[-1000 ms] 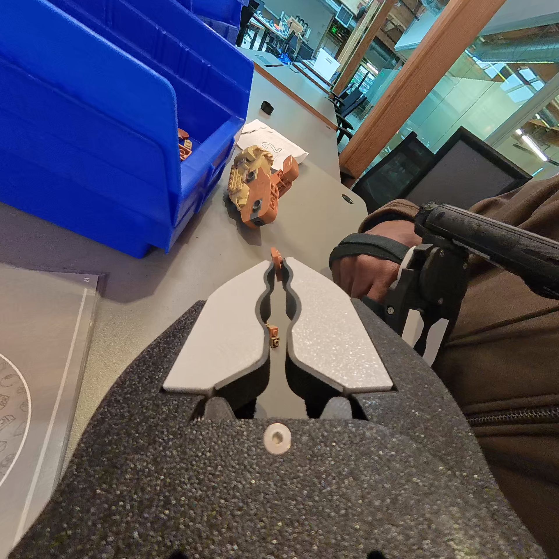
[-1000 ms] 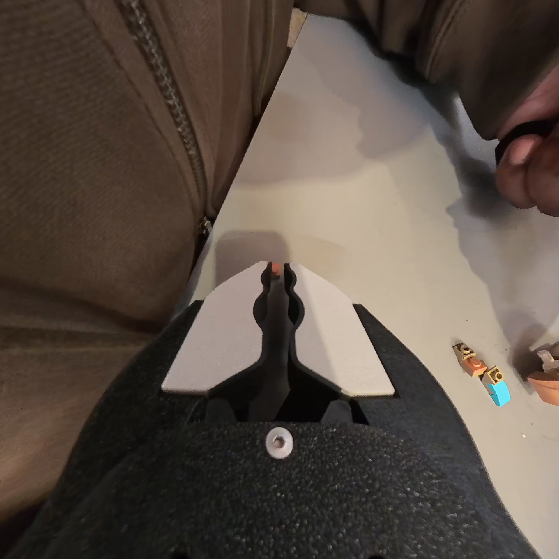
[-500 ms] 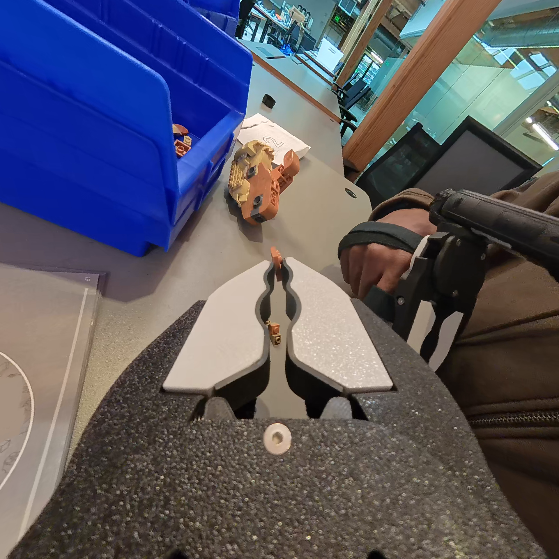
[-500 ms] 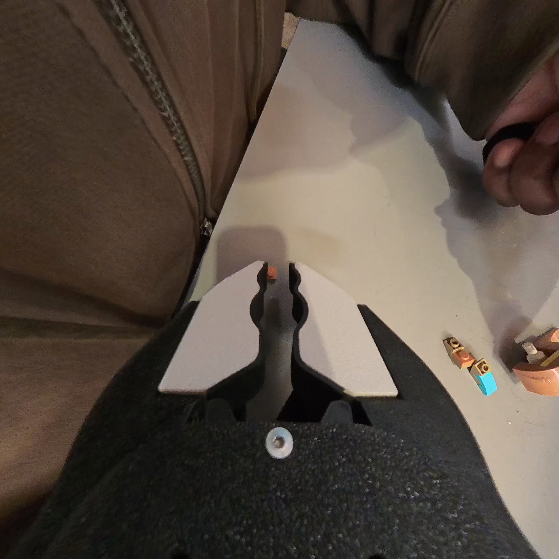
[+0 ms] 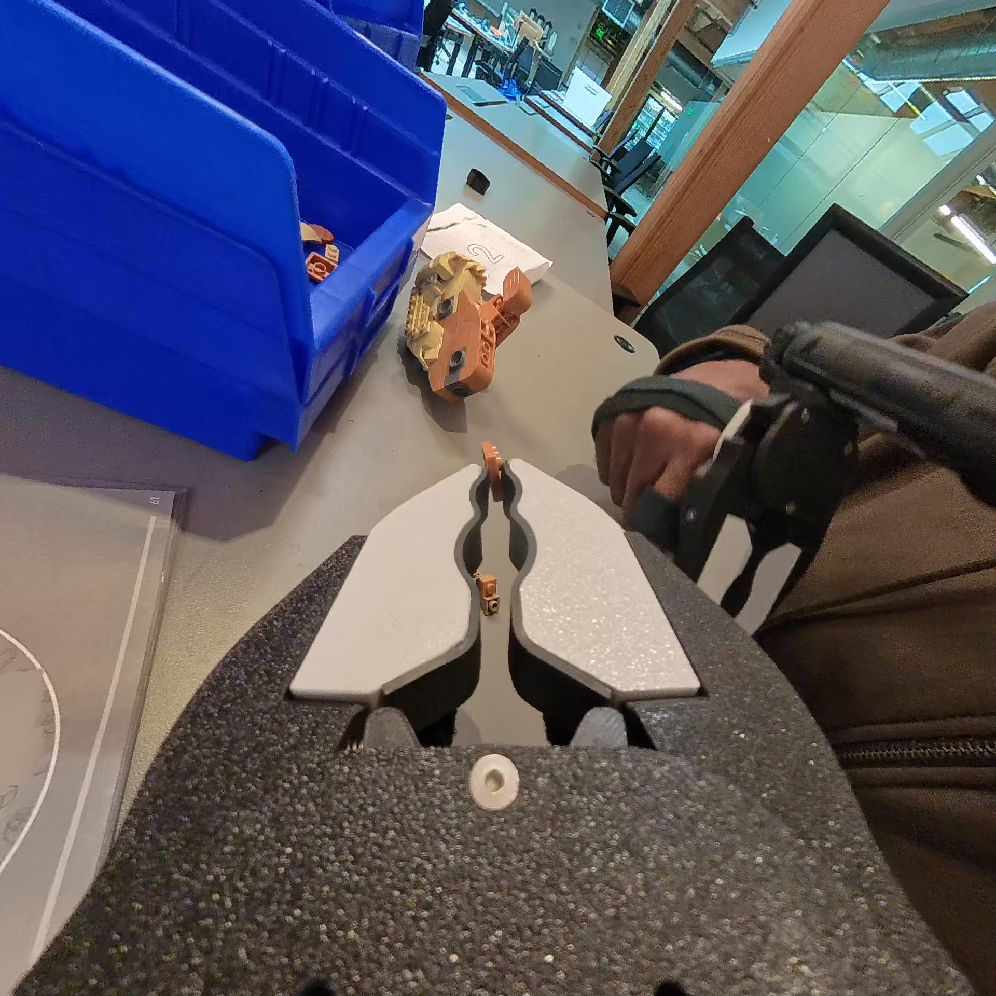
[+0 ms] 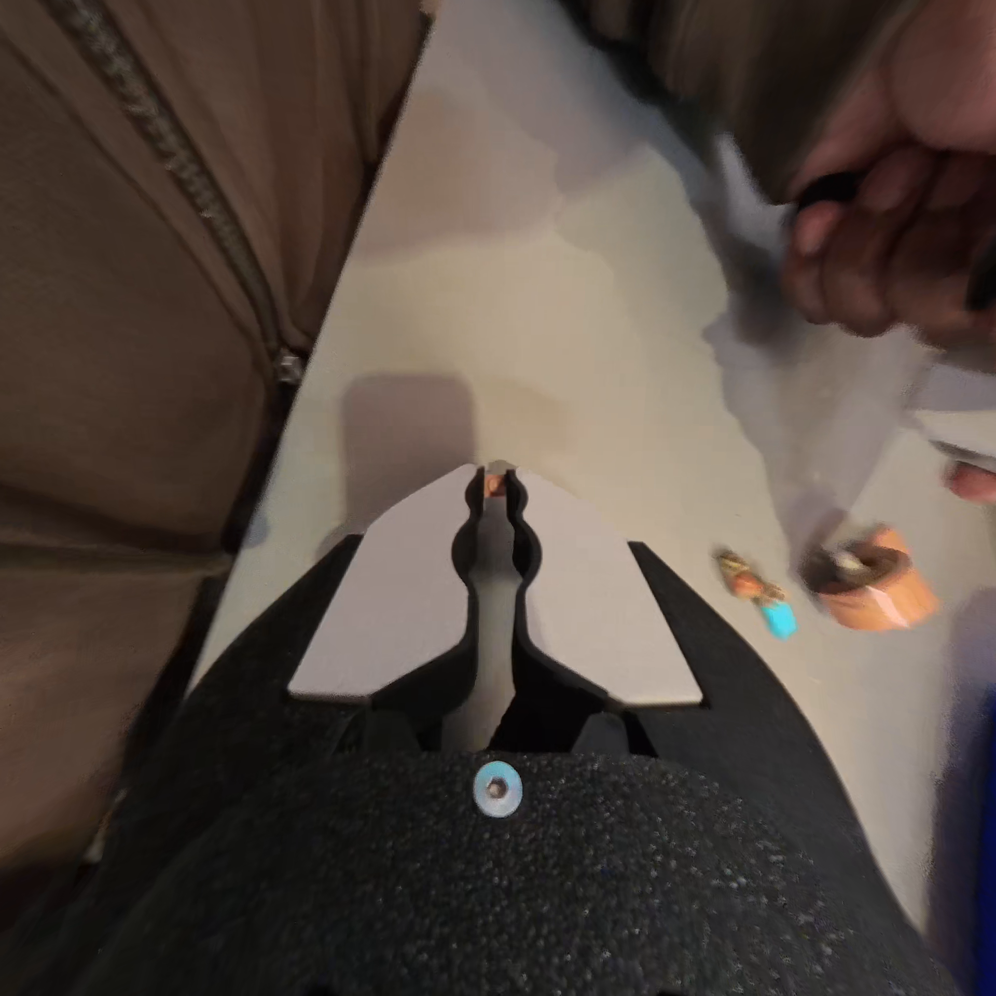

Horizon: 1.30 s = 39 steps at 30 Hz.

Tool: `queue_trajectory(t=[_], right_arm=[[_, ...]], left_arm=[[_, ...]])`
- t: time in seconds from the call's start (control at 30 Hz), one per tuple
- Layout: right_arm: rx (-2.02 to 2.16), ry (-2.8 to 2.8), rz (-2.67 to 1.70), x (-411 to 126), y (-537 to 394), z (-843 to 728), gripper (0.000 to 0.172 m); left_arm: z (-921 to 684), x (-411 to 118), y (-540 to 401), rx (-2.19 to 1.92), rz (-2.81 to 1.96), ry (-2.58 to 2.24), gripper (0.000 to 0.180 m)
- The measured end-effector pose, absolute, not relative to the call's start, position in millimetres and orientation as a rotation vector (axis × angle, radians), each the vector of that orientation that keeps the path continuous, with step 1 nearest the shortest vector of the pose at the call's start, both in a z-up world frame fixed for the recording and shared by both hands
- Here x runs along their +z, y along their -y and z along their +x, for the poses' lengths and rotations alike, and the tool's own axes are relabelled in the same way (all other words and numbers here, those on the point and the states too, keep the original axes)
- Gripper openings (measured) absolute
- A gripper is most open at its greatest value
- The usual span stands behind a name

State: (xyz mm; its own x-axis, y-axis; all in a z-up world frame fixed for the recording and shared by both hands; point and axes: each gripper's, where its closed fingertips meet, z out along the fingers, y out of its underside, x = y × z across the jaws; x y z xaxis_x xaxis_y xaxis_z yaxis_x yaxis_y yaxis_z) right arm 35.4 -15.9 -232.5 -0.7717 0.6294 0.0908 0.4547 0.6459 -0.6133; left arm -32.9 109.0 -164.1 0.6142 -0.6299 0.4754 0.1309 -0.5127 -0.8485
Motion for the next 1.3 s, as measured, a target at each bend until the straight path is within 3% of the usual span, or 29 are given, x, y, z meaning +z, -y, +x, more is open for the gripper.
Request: queue_trajectory(t=[0.23,0.3,0.4,0.7,0.77,0.93,1.17,1.3], right_arm=[[0.623,1.795,-1.040,-105.5,-136.8,-39.8,0.008],[0.502,1.599,-1.147,-81.5,-193.9,-50.2,0.017],[0.370,1.545,-1.302,-91.1,-240.7,-53.1,0.035],[0.356,1.550,-1.290,-114.9,-222.7,-24.8,0.033],[0.366,1.584,-1.288,-121.0,-209.5,-20.8,0.033],[0.422,1.685,-1.285,-140.7,-174.4,-9.4,0.031],[0.712,1.989,-1.384,-203.5,-101.8,-2.9,0.026],[0.676,2.096,-1.371,-224.7,-87.5,-11.3,0.026]], left_arm=[[-32.1,-154.2,-108.6,-0.960,-1.835,-0.428,0.004],[-32.1,-148.2,-108.9,-0.929,-1.806,-0.445,0.004],[-33.3,-134.4,-110.1,-0.871,-1.755,-0.470,0.004],[-65.2,-46.9,-174.9,-0.493,-1.674,-0.433,0.005],[-67.5,-36.9,-204.6,-0.452,-1.712,-0.416,0.013],[-70.5,-46.8,-227.3,-0.442,-1.761,-0.362,0.030],[-69.8,-91.0,-150.4,-0.499,-1.690,-0.448,0.025],[-58.3,-135.6,-113.5,-0.626,-1.767,-0.562,0.023]])
